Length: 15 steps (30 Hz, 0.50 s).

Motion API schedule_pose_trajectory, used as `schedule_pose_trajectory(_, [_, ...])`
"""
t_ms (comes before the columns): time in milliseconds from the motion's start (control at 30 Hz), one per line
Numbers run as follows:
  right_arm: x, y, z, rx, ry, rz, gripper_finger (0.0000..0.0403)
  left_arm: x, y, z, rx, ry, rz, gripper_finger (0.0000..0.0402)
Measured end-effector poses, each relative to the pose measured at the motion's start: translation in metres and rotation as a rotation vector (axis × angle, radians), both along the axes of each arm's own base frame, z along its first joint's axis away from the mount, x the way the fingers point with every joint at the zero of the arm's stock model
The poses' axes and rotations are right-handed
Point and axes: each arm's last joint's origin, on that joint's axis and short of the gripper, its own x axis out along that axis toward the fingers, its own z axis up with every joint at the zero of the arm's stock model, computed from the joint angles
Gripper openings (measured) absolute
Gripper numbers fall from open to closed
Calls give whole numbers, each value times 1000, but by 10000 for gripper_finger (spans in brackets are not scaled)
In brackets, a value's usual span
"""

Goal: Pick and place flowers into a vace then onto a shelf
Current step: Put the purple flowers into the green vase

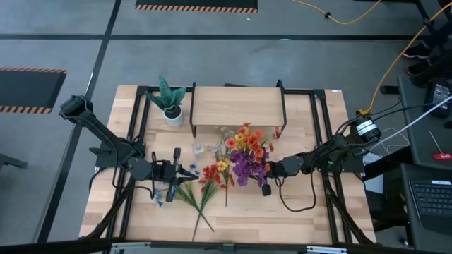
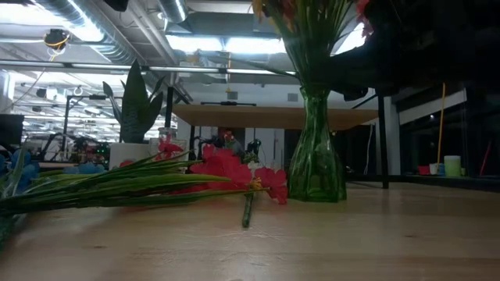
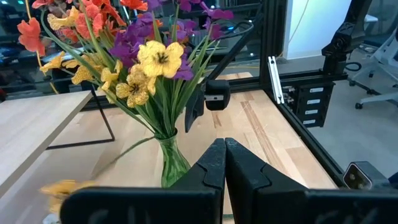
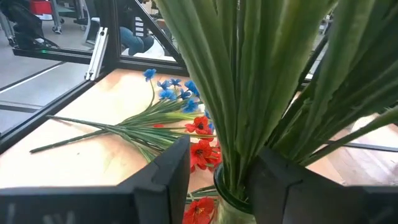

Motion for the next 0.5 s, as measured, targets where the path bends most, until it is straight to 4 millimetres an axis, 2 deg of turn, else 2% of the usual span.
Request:
schedule_pose_trajectory(233, [-1,0,3,3,-9,0,137,0,0,0,0,0,0,4])
schedule_pose_trajectory(500, [-7,5,20,-18,-50,29,138,0,0,0,1,0,0,4])
